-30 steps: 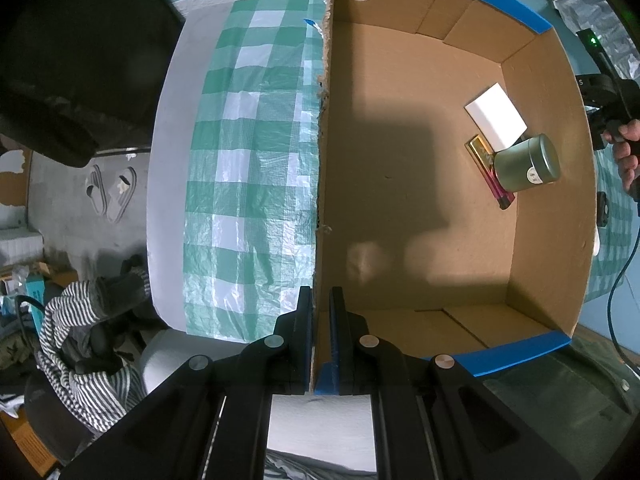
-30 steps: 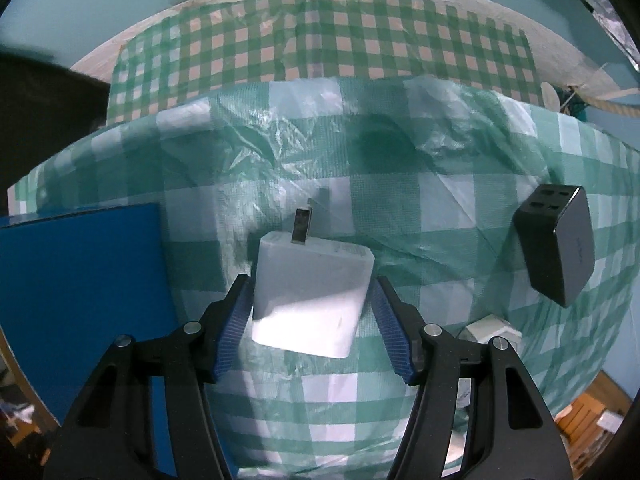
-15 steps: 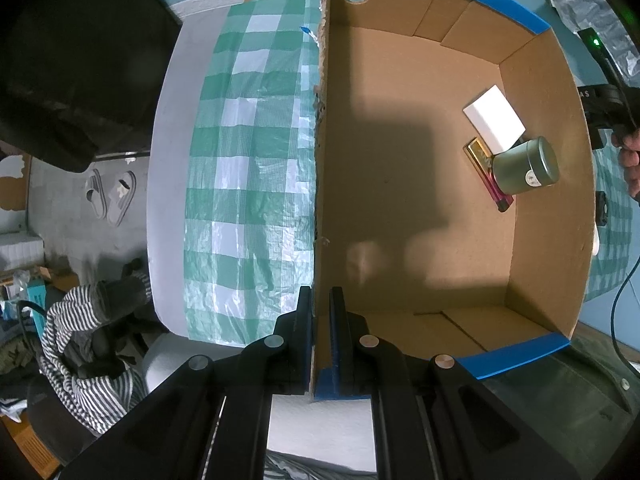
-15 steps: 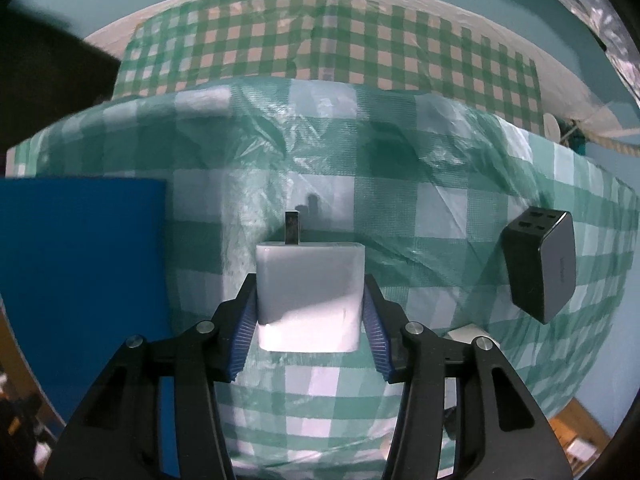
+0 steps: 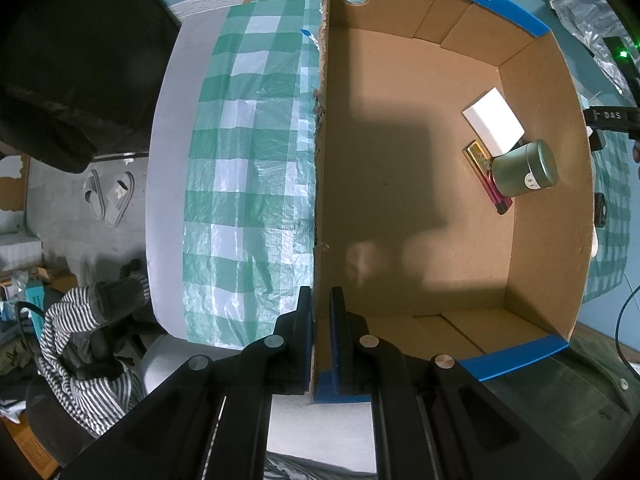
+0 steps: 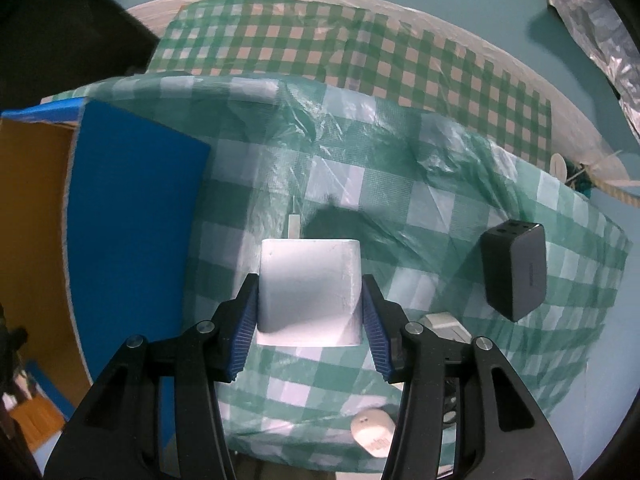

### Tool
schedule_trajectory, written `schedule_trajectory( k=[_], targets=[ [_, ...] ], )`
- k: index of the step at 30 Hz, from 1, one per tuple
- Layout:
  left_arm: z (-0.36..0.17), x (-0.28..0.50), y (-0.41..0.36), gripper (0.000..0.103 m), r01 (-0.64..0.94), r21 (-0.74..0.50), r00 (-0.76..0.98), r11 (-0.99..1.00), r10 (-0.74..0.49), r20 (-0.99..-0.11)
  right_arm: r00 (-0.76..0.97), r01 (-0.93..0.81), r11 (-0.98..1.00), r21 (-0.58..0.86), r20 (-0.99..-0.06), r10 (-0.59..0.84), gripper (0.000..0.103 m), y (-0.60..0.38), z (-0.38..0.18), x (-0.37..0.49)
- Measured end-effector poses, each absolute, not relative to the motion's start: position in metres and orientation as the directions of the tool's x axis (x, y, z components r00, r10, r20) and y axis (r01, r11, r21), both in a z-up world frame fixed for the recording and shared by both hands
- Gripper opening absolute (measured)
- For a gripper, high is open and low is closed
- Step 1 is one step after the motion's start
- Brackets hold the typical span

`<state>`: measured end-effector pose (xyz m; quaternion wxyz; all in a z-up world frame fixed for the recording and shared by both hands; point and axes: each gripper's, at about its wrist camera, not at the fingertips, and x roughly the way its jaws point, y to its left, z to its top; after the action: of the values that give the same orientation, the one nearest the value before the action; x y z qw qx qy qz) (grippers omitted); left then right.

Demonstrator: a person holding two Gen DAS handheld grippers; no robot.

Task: Organize rigid objects
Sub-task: 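Grasp the white square charger with the right gripper, then carry the white charger into the box and open the right gripper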

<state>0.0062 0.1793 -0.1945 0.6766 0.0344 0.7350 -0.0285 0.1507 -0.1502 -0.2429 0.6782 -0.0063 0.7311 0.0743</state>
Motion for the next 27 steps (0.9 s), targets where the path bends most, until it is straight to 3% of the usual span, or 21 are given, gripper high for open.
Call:
schedule_trajectory(
  k=[27],
  targets=[
    [-0.193, 0.008, 0.180, 0.007, 0.086, 0.001, -0.082, 0.996, 0.008, -0.997, 0.034, -0.386, 0.908, 0.162, -0.981, 0.189, 0.049, -0.084, -0.133, 0.138]
  ],
)
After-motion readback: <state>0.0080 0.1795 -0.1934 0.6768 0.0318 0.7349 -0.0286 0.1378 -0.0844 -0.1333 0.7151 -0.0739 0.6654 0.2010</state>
